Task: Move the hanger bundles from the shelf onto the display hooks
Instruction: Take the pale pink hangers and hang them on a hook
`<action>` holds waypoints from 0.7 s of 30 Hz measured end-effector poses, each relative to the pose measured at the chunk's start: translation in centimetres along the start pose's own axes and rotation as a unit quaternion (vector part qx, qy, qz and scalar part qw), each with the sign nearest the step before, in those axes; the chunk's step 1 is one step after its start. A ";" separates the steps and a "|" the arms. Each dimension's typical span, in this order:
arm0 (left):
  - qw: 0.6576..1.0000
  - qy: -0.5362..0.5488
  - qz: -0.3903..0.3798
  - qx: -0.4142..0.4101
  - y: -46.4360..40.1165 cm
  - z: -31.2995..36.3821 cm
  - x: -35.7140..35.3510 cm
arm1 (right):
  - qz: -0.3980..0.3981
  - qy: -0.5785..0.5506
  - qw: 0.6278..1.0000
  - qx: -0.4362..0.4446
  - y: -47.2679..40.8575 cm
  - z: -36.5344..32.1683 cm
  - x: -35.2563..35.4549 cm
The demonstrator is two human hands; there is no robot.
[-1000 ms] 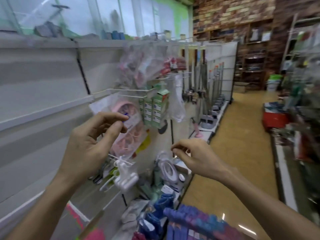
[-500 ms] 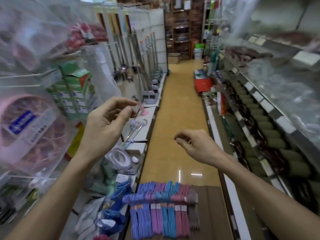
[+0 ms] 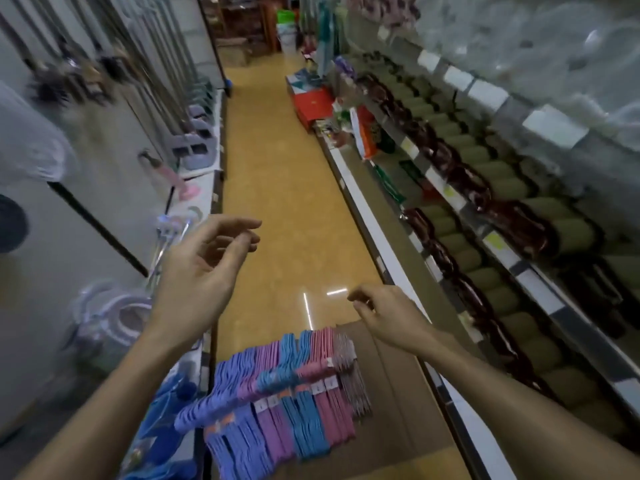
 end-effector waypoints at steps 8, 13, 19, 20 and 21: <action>0.996 -0.051 -0.054 0.038 0.6 -20.6 -14.2 | -0.010 -0.011 0.997 -0.076 -5.4 19.5 -15.0; 0.995 -0.066 -0.067 0.045 1.9 -33.5 -23.6 | -0.049 -0.047 0.990 -0.126 -8.9 31.4 -25.2; 0.987 -0.100 -0.114 0.052 4.2 -48.2 -34.6 | -0.071 -0.067 0.979 -0.178 -13.5 43.5 -37.7; 0.985 -0.111 -0.123 0.056 4.7 -50.4 -36.0 | -0.075 -0.068 0.978 -0.181 -14.1 45.1 -39.5; 0.982 -0.120 -0.133 0.065 5.2 -52.6 -37.3 | -0.079 -0.073 0.977 -0.184 -14.7 46.6 -41.3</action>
Point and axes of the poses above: each hand's wrist, its own y-axis away from the middle knuckle, its own x-axis out of the back of the hand, z = x × y, the point moved 9 cm from there along -y, towards the middle knuckle, and after that the axes turned 9 degrees about -z, right-handed, at the moved point
